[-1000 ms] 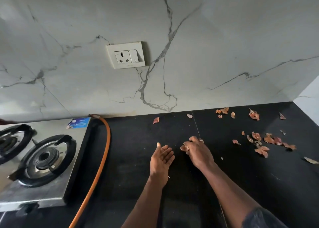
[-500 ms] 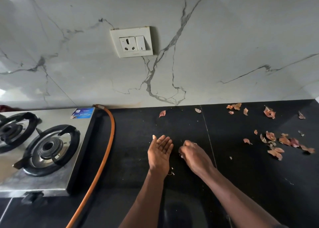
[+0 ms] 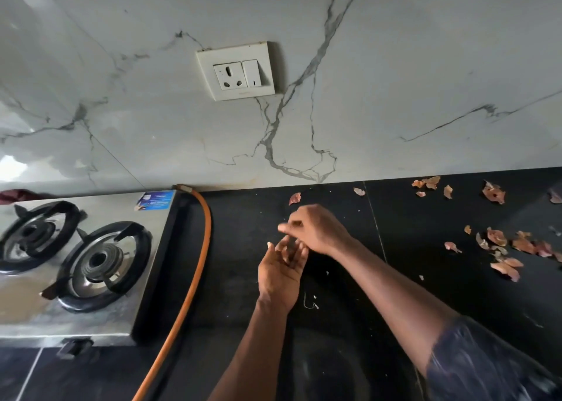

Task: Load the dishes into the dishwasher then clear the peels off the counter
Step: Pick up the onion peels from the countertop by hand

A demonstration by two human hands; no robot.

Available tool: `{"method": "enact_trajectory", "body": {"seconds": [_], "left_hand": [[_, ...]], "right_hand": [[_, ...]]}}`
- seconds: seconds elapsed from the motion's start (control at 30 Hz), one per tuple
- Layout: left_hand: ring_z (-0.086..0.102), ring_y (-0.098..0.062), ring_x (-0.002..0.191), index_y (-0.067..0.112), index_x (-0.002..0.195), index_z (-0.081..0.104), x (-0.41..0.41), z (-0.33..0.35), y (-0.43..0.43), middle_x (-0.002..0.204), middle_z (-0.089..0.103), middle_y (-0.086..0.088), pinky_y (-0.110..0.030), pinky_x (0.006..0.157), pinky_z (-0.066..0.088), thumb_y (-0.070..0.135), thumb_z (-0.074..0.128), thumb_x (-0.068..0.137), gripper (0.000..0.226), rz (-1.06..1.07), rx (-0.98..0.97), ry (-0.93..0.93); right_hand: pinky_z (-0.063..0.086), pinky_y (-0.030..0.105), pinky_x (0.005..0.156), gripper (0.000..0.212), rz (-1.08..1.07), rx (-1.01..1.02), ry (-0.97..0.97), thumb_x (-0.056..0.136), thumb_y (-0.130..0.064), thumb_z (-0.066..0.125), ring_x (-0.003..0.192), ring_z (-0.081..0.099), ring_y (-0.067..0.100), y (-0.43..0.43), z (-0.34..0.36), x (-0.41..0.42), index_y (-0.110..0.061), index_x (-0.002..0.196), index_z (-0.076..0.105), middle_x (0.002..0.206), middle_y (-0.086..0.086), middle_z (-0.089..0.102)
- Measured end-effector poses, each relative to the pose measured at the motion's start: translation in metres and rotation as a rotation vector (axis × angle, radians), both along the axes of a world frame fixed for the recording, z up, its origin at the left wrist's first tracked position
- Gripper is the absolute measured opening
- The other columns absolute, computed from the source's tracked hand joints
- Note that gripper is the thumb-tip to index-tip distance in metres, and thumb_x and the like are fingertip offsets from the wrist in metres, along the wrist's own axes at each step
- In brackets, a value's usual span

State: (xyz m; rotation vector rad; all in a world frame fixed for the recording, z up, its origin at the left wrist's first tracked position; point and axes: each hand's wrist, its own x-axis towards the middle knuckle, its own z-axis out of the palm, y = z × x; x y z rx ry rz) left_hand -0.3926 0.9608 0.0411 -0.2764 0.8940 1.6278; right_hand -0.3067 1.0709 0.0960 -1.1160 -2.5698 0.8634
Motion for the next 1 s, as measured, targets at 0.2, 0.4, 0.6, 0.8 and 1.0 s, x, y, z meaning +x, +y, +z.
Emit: {"method": "enact_trajectory", "body": {"seconds": [0.2, 0.4, 0.6, 0.8, 1.0], "left_hand": [[0.068, -0.024, 0.086, 0.002, 0.093, 0.065, -0.036, 0.016, -0.013, 0.087, 0.065, -0.01, -0.034, 0.076, 0.061, 0.024, 0.048, 0.105, 0.03, 0.02, -0.034, 0.085], [0.069, -0.022, 0.084, 0.001, 0.097, 0.067, -0.045, 0.019, -0.008, 0.08, 0.062, -0.01, -0.033, 0.074, 0.058, 0.029, 0.05, 0.103, 0.033, -0.016, -0.074, 0.143], [0.067, -0.023, 0.087, 0.0, 0.098, 0.066, -0.031, 0.011, 0.003, 0.077, 0.059, -0.01, -0.035, 0.078, 0.058, 0.029, 0.051, 0.102, 0.033, -0.022, -0.08, 0.107], [0.067, -0.023, 0.087, 0.0, 0.097, 0.067, -0.016, 0.006, 0.008, 0.076, 0.059, -0.01, -0.036, 0.081, 0.056, 0.03, 0.053, 0.101, 0.033, -0.047, -0.075, 0.075], [0.068, -0.024, 0.085, 0.0, 0.101, 0.067, -0.011, 0.006, 0.014, 0.081, 0.061, -0.011, -0.036, 0.079, 0.059, 0.03, 0.052, 0.101, 0.034, -0.054, -0.035, 0.048]], "right_hand": [[0.053, 0.043, 0.091, 0.024, -0.004, 0.169, -0.289, 0.094, -0.01, 0.061, 0.113, 0.058, 0.031, 0.071, -0.039, -0.032, -0.013, 0.118, 0.06, 0.128, 0.009, 0.052], [0.049, 0.036, 0.086, 0.02, 0.045, 0.259, -0.336, 0.095, 0.002, 0.057, 0.114, 0.054, 0.029, 0.068, -0.055, -0.038, -0.007, 0.112, 0.063, 0.123, 0.009, 0.053], [0.05, 0.037, 0.081, 0.013, -0.049, 0.31, -0.375, 0.097, -0.011, 0.06, 0.101, 0.063, 0.03, 0.085, -0.046, 0.011, -0.005, 0.104, 0.069, 0.109, 0.01, 0.063], [0.056, 0.037, 0.077, 0.012, -0.26, 0.38, -0.443, 0.091, -0.003, 0.064, 0.098, 0.062, 0.028, 0.111, -0.042, 0.067, -0.006, 0.101, 0.07, 0.107, 0.01, 0.063], [0.053, 0.036, 0.078, 0.007, -0.251, 0.3, -0.371, 0.095, -0.006, 0.061, 0.095, 0.062, 0.026, 0.095, -0.044, 0.075, -0.005, 0.1, 0.067, 0.102, 0.01, 0.064]]}}
